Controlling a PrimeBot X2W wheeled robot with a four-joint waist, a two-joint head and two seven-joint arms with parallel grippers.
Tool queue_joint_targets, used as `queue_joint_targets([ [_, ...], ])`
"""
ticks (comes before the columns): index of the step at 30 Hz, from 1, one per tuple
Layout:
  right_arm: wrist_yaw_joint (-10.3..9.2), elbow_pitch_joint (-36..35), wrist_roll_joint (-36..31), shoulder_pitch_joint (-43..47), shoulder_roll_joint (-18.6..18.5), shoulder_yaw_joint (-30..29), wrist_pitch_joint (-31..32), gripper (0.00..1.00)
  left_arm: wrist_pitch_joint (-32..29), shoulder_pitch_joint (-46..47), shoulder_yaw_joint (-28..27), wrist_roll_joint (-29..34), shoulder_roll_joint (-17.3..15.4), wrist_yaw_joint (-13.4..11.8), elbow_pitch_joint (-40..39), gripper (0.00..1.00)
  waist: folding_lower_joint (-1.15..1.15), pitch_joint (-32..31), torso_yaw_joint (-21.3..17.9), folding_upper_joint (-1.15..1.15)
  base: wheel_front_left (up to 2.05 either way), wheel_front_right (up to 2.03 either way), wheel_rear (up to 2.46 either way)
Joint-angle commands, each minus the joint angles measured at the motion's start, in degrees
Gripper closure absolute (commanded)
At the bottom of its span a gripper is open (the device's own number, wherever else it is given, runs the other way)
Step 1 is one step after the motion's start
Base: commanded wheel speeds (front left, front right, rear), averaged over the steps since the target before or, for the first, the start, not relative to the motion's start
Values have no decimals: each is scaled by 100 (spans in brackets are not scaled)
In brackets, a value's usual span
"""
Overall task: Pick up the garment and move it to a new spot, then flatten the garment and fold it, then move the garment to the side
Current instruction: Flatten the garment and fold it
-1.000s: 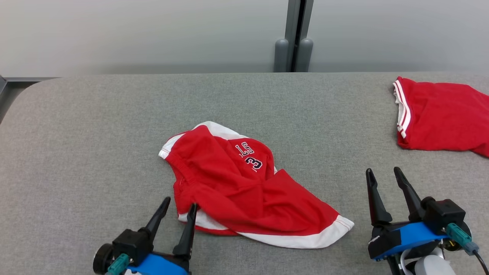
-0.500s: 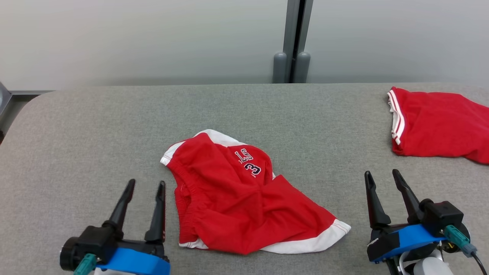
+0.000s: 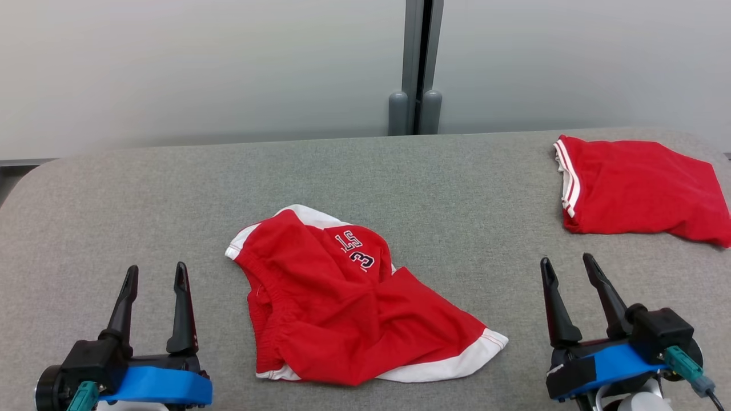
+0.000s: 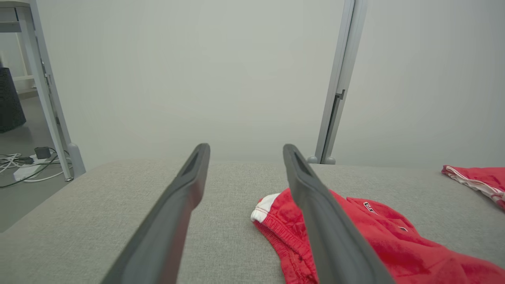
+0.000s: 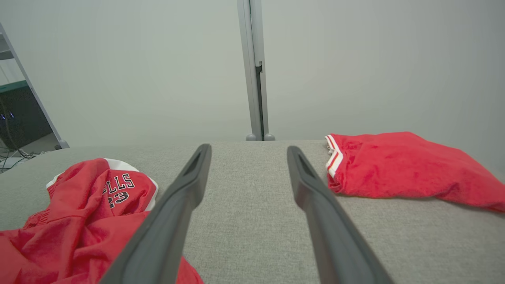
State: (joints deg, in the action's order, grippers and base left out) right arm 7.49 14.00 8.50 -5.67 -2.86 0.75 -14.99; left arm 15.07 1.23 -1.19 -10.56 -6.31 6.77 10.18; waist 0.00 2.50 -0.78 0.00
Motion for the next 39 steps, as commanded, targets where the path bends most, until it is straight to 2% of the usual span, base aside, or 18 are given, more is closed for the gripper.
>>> queue_joint_targets([
  [1, 1, -53, -50, 100, -7, 17, -27, 0, 12, -73, -51, 55, 16, 10, 39, 0, 0, -23, -10, 0, 0, 0, 0],
  [9, 2, -173, -107, 387, -8, 121, -27, 0, 13, -181, -186, 221, 65, 34, 242, 0, 0, -92, 7, 0, 0, 0, 0],
  [20, 1, -145, -82, 309, -8, 190, -27, 0, 13, -185, -249, 296, 140, 58, 266, 0, 0, -105, 7, 0, 0, 0, 0],
  [27, 1, 336, -29, 199, -7, 263, -23, 0, 12, -232, 257, 98, 195, 83, 418, 0, 0, -52, 22, 0, 0, 0, 0],
  [39, 1, 1356, 193, -24, -9, 416, -25, 0, 13, -342, 1457, -535, -231, 72, 648, 0, 0, 181, 119, 0, 0, 0, 0],
])
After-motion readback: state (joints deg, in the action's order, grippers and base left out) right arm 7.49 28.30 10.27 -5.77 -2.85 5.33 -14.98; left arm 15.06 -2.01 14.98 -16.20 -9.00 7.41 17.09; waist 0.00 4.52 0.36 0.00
